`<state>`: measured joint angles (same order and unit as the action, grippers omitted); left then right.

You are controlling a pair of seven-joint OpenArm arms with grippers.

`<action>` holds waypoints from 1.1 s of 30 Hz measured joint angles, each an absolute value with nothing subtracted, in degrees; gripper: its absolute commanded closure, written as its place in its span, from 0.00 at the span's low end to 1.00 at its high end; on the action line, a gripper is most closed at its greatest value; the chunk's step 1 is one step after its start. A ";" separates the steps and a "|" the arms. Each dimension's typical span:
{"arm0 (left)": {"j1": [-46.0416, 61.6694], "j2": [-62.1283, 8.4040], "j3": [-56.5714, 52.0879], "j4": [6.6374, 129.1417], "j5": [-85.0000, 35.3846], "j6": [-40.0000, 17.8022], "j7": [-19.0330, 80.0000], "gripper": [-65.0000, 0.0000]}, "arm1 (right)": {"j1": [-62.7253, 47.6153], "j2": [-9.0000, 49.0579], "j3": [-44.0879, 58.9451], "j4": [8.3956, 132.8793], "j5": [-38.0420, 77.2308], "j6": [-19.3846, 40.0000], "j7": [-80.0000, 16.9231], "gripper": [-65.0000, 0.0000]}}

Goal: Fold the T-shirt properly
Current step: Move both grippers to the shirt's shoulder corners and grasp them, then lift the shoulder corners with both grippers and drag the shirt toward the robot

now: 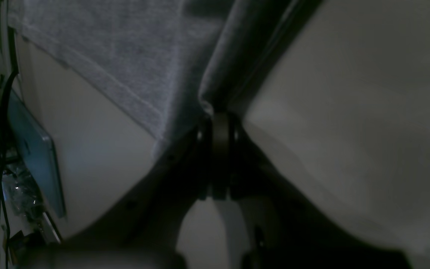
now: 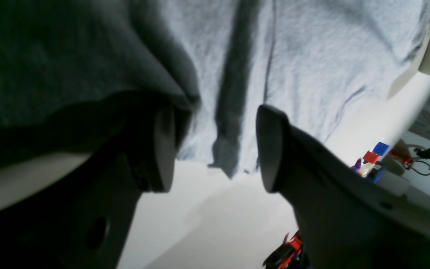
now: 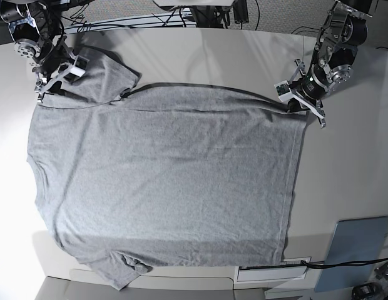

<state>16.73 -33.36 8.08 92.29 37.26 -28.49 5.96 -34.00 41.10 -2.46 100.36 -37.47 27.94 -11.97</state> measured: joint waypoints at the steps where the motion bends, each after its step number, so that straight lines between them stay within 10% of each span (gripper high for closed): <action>1: 16.73 -33.34 8.08 92.29 37.28 -28.49 5.96 1.00 | -33.69 41.10 -2.63 100.36 -37.47 28.51 -11.97 0.48; 9: 16.73 -33.36 8.08 92.29 37.23 -28.49 5.93 1.00 | -30.74 41.10 -2.83 99.74 -31.51 34.57 -10.46 0.49; 16: 16.64 -33.34 8.08 92.29 37.23 -28.49 6.00 1.00 | -30.59 41.08 -2.92 99.63 -31.42 38.52 -8.32 0.76; 21: 16.62 -33.34 8.08 92.29 37.23 -28.51 6.09 1.00 | -30.63 41.08 -2.98 99.63 -31.44 38.61 -8.34 0.77; 24: 16.62 -33.34 8.08 92.29 37.26 -28.49 6.09 1.00 | -30.70 41.06 -3.07 99.57 -31.35 38.92 -8.64 0.99; 33: 17.26 -34.54 8.08 92.29 29.04 -27.40 7.70 1.00 | -32.21 40.93 -3.11 103.22 -20.38 33.63 -23.62 1.00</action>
